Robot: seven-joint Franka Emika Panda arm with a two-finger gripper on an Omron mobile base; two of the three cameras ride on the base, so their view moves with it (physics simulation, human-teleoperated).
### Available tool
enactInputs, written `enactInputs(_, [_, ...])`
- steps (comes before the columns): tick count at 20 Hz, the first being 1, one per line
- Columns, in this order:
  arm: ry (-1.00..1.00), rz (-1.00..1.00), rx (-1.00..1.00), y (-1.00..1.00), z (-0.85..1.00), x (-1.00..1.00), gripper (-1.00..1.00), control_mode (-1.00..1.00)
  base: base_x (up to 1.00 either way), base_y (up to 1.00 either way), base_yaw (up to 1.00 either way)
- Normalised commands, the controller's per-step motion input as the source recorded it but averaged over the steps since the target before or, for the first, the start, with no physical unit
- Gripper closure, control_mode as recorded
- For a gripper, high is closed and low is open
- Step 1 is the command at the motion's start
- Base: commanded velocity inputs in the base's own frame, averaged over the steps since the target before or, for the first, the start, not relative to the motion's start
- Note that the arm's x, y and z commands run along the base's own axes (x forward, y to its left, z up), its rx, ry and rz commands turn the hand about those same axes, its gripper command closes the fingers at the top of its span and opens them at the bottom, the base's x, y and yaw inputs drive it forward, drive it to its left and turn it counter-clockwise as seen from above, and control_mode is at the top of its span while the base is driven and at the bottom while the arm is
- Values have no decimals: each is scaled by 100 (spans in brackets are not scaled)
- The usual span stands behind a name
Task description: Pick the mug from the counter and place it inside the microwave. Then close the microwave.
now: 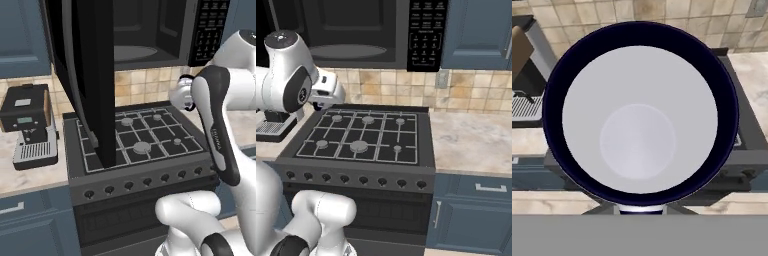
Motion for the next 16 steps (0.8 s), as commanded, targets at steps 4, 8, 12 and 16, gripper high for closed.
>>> enactInputs(4, [-10,0,0,12,26,45,100,-100,0,0,0])
enactInputs(8, [-15,0,2,1,60,16,100,-100,0,0,0])
enactInputs(12, [-12,3,0,0,54,0,100,-100,0,0,0])
enactInputs(16, [-15,4,0,1,14,5,100,-100,0,0,0])
